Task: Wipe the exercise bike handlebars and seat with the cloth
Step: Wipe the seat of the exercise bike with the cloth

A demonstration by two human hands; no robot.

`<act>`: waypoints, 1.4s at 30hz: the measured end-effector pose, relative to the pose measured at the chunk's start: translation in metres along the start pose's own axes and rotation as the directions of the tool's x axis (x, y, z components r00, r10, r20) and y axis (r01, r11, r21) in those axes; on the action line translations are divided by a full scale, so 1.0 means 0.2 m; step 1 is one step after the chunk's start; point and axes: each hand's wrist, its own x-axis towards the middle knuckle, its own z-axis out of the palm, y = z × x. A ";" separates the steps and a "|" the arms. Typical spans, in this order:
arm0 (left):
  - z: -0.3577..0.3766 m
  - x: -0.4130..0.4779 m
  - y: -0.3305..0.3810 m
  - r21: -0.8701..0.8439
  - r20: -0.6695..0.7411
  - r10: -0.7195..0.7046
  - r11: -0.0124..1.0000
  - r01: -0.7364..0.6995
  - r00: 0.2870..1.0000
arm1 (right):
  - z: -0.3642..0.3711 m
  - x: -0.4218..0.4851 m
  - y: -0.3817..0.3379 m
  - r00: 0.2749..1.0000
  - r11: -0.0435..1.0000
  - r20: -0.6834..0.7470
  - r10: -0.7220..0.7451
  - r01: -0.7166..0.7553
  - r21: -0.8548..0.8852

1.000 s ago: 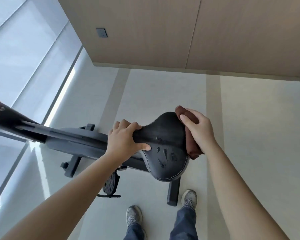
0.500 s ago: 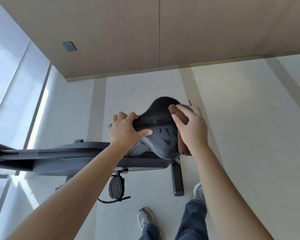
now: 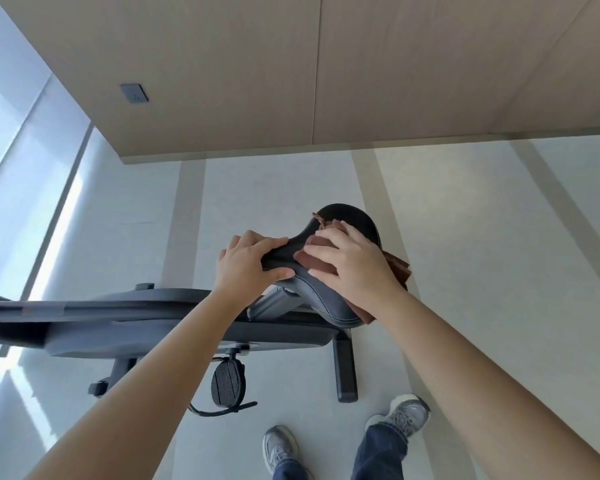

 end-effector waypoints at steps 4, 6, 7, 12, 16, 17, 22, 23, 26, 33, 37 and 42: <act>0.01 0.00 -0.01 -0.002 -0.022 0.004 1.000 -0.004 1.000 | 0.03 -0.24 0.05 0.974 1.000 -0.224 0.013 -0.007 0.026; 0.02 0.00 -0.01 -0.003 -0.029 0.001 1.000 -0.002 1.000 | 0.06 -0.20 0.01 0.966 0.999 -0.256 0.041 -0.045 -0.009; 0.02 0.00 -0.01 -0.004 -0.031 0.004 1.000 -0.004 1.000 | 0.07 -0.15 -0.02 0.968 0.997 -0.245 0.062 -0.072 -0.032; 0.01 0.00 -0.01 -0.016 -0.030 0.002 1.000 -0.003 1.000 | 0.07 -0.05 -0.10 0.969 0.990 -0.221 0.108 -0.126 -0.069; 0.00 -0.01 0.00 -0.015 -0.018 0.002 1.000 -0.003 1.000 | 0.06 -0.24 -0.02 0.985 0.994 -0.167 -0.032 0.013 -0.111; -0.01 -0.01 0.01 -0.015 -0.015 0.005 1.000 -0.005 1.000 | 0.05 -0.24 -0.01 0.987 0.994 -0.155 -0.045 0.029 -0.109; -0.05 -0.05 -0.04 -0.241 -0.027 0.038 0.970 -0.044 0.999 | 0.05 0.00 -0.14 0.984 0.977 0.004 -0.179 0.178 -0.119; -0.06 -0.07 -0.08 -0.310 -0.055 0.025 0.950 -0.041 0.998 | 0.06 0.05 -0.17 0.979 0.975 0.067 -0.192 0.199 -0.104; -0.06 -0.15 -0.19 -0.378 -0.158 -0.085 0.926 0.020 0.984 | 0.08 0.11 -0.16 0.972 0.975 0.145 -0.184 0.199 -0.099; -0.02 -0.27 -0.25 -0.353 -0.074 -0.102 0.933 0.070 0.992 | 0.08 -0.06 -0.11 0.949 0.896 0.034 -0.314 0.308 -0.319; -0.05 -0.35 -0.30 -0.337 -0.136 -0.153 0.936 0.099 0.979 | 0.18 0.13 -0.28 0.884 0.820 0.146 -0.444 0.467 -0.331; -0.04 -0.47 -0.35 -0.407 -0.162 -0.247 0.899 0.163 0.955 | 0.11 0.09 -0.20 0.867 0.832 0.249 -0.432 0.489 -0.261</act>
